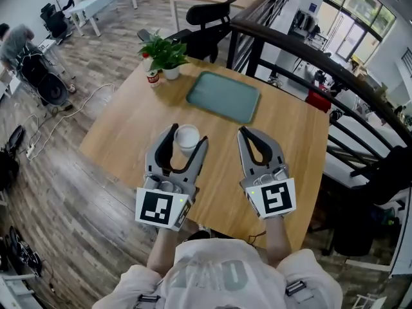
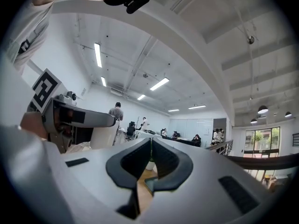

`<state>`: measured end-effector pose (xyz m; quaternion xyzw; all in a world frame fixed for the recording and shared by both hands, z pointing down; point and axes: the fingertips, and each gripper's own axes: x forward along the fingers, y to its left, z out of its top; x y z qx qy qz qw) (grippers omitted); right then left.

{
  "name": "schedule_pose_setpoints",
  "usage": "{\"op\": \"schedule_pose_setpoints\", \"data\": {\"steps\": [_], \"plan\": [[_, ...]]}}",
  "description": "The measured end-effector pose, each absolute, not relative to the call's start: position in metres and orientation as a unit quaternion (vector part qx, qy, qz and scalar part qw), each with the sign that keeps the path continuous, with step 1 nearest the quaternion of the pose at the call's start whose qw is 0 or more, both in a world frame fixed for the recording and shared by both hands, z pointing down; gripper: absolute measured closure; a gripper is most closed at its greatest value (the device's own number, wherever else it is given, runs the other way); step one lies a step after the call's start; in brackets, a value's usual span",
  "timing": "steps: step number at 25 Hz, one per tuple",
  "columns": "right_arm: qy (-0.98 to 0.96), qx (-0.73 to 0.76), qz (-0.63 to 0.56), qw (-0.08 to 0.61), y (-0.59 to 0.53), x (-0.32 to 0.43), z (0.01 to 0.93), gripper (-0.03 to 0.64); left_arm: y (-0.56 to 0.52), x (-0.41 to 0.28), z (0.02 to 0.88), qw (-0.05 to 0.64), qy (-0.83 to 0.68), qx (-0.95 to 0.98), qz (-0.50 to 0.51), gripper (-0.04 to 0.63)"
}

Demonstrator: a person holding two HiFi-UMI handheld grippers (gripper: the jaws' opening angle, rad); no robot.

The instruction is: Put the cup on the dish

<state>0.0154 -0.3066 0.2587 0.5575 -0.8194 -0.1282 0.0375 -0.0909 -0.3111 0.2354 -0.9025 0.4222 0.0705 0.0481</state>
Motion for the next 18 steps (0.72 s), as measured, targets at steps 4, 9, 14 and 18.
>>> {"op": "schedule_pose_setpoints", "data": {"steps": [4,9,14,18], "plan": [[-0.822,0.557,-0.111,0.036,-0.332,0.027,0.273,0.595,-0.341,-0.076,0.243,0.045,0.419,-0.905,0.062,0.324],[-0.821,0.563,-0.086,0.046,-0.360,0.042,0.295,0.595,-0.397,-0.054,0.260,0.029,0.413,-0.909,0.048,0.323],[-0.817,0.573,-0.038,0.049,-0.420,0.058,0.341,0.595,-0.465,-0.037,0.303,0.008,0.426,-0.904,0.027,0.322],[-0.809,0.582,-0.029,0.080,-0.482,0.055,0.368,0.595,-0.519,-0.031,0.335,0.007,0.436,-0.900,0.015,0.323]]}}
